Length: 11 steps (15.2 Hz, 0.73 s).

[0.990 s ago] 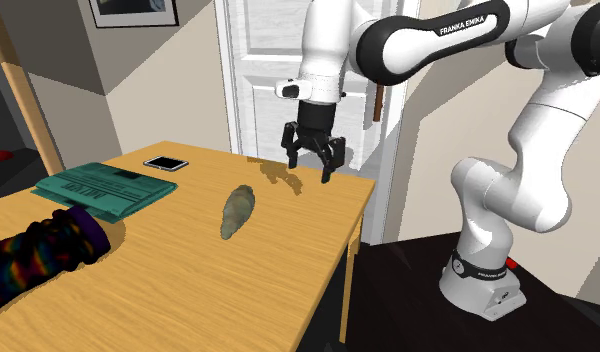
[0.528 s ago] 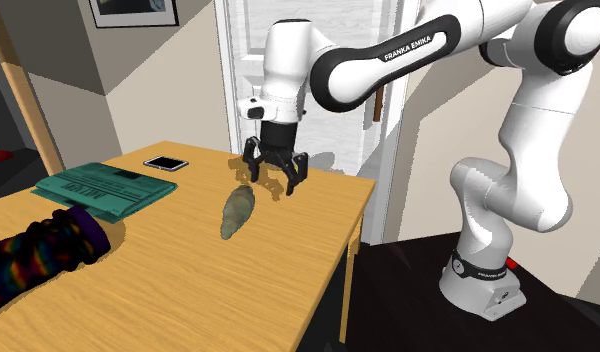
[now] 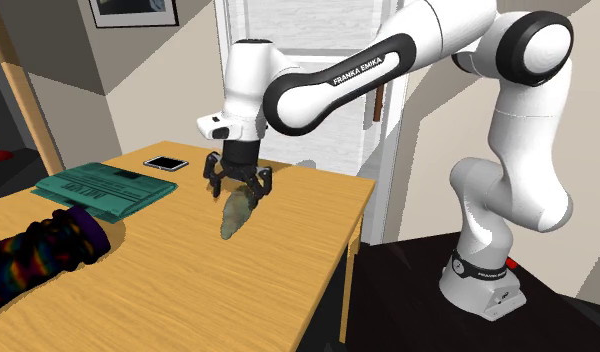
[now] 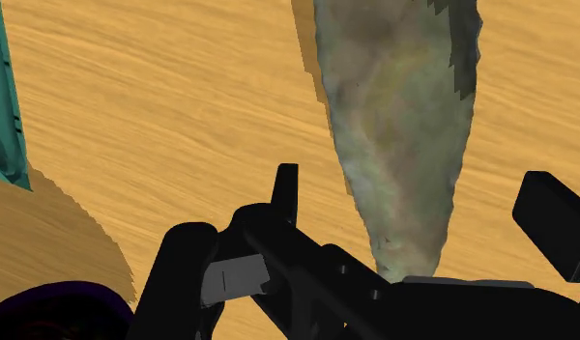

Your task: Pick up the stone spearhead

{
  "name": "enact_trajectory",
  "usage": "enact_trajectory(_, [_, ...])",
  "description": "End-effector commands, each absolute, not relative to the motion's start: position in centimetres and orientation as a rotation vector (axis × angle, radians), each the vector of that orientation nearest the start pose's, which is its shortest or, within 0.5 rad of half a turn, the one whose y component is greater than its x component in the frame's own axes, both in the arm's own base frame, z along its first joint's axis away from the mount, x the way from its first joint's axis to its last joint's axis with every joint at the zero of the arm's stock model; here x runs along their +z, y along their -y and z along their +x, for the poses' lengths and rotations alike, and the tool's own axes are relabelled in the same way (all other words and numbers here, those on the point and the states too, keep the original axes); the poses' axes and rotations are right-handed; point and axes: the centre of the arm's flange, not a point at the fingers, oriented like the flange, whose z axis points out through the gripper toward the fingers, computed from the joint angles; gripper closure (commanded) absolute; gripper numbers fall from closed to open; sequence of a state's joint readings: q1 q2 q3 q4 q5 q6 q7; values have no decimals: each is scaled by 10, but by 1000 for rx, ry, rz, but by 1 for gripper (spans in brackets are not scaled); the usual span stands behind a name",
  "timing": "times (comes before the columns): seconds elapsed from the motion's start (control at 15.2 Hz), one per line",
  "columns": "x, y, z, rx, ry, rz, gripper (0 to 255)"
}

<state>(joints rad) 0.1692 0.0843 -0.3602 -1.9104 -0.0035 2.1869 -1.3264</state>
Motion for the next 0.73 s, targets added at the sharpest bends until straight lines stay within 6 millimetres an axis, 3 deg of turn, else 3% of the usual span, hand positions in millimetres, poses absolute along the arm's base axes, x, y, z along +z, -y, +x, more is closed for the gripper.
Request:
enact_trajectory(0.0, [463,110,591,-202,1794,-2767,0])
enact_trajectory(0.4, [439,110,591,-202,1794,-2767,0])
enact_trajectory(0.46, [440,110,591,-202,1793,-2767,255])
enact_trajectory(0.66, [440,109,591,-202,1793,-2767,255])
